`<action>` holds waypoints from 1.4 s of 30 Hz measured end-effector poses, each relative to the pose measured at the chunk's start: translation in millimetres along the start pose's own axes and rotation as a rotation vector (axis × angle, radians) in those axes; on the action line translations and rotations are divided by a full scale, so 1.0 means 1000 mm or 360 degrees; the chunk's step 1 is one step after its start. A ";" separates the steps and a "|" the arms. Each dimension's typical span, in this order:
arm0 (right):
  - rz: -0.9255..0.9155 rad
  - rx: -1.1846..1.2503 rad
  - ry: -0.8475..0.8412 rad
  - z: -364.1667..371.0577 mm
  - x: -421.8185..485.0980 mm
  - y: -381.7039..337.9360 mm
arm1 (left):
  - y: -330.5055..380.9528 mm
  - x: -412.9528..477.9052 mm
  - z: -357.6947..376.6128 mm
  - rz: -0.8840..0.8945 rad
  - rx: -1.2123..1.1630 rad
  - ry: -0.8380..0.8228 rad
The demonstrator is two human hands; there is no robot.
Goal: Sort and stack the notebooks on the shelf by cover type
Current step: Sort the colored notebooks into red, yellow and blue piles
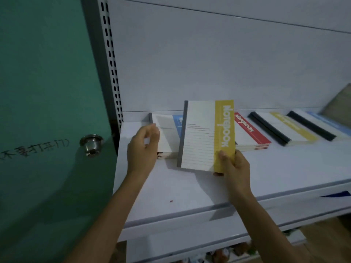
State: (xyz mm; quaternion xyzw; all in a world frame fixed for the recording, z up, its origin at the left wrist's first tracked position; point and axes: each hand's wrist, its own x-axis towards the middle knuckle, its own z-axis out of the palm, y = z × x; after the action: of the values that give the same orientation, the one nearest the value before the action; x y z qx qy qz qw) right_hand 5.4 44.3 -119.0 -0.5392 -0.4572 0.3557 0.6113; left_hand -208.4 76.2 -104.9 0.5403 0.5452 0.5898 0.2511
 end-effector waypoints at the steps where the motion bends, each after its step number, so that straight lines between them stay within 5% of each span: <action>1: -0.0009 0.0026 0.0064 0.001 0.000 0.002 | -0.005 0.009 -0.001 -0.0056 0.0171 0.0051; 6: -0.0029 -0.0028 0.0152 0.004 0.000 0.006 | -0.031 0.019 0.006 -0.0275 0.1037 -0.0308; 10: -0.0026 -0.0081 0.0140 0.003 0.000 0.008 | -0.036 0.018 0.009 -0.0171 0.1048 -0.0277; 20: 0.0006 -0.0100 0.0223 0.005 0.001 0.012 | -0.029 0.010 0.000 0.0141 0.0405 0.0304; 31: 0.0199 0.0144 0.0127 -0.013 -0.018 -0.008 | 0.019 -0.016 0.017 0.0069 -0.0121 0.0106; 35: 0.0233 0.0255 0.0272 -0.060 -0.029 -0.011 | 0.047 -0.065 0.049 -0.0099 -0.0525 -0.0018; 42: 0.0183 0.0178 0.0448 -0.179 -0.034 -0.012 | 0.078 -0.129 0.128 -0.0157 -0.0645 -0.0104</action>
State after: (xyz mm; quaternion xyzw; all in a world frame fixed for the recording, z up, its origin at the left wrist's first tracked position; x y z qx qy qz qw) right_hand 162.1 -49.2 -112.8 -0.5742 -0.3149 0.3361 0.6769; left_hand -31.3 -11.8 -103.2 0.4703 0.4327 0.6565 0.4007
